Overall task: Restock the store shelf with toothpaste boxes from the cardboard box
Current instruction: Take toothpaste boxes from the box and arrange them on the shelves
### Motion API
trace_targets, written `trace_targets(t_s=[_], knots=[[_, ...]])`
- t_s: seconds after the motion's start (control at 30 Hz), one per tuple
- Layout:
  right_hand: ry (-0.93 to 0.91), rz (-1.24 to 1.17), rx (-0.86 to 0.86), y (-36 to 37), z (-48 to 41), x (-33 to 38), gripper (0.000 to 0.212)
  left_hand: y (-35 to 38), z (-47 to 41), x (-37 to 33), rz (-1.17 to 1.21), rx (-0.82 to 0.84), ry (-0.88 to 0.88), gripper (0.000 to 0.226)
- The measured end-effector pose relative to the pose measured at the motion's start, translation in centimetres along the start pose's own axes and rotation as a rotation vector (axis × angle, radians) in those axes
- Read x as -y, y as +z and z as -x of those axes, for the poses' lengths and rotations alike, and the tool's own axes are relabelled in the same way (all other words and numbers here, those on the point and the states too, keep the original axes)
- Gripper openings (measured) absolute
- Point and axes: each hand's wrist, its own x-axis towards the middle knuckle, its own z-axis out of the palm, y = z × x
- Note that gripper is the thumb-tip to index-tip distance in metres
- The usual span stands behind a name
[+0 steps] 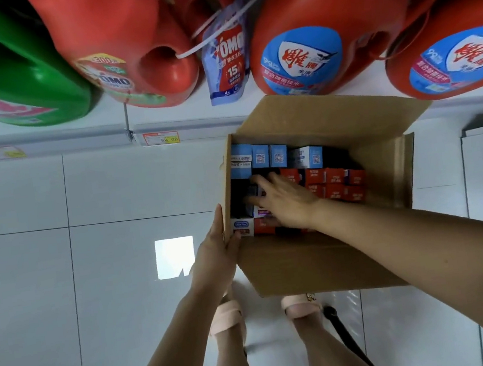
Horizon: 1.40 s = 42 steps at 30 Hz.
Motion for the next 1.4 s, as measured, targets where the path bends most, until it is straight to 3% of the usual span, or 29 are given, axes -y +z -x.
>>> trace_targets(t_s=[0.27,0.5,0.7,0.93,1.03,1.1,1.17,1.23,1.33,1.4], knots=[[0.34,-0.146,-0.103,1.4,-0.1,2.6,0.081,-0.1,0.0,-0.3,-0.008,-0.012,0.033,0.059],[0.285,-0.153,-0.122,1.1,-0.3,1.9,0.075,-0.3,0.0,-0.7,-0.014,-0.011,0.029,0.058],[0.272,-0.099,0.075,-0.3,-1.5,1.6,0.065,-0.4,0.4,-1.0,-0.025,0.001,0.018,0.057],[0.26,0.024,0.041,-1.2,-1.6,2.6,0.073,-0.6,0.4,-1.0,-0.032,-0.009,-0.019,0.049],[0.26,-0.029,-0.054,-1.5,-0.4,3.2,0.081,-0.6,0.1,-1.0,-0.103,-0.091,-0.058,0.045],[0.25,-0.057,-0.096,-2.3,0.7,3.4,0.081,-0.8,0.8,-1.8,-0.108,-0.249,-0.021,0.045],[0.251,-0.099,-0.125,-3.6,2.2,3.5,0.077,-1.6,2.4,-3.8,0.008,-0.426,0.08,0.041],[0.262,-0.141,-0.14,-5.0,4.1,3.5,0.074,-2.2,4.4,-6.2,0.211,-0.46,0.078,0.031],[0.251,-0.149,-0.151,-7.5,7.3,3.5,0.072,-2.1,6.2,-9.3,0.915,-0.278,-0.281,0.012],[0.243,-0.14,-0.156,-9.9,9.4,3.3,0.073,-1.5,6.6,-10.7,1.363,-0.129,-0.558,0.012]])
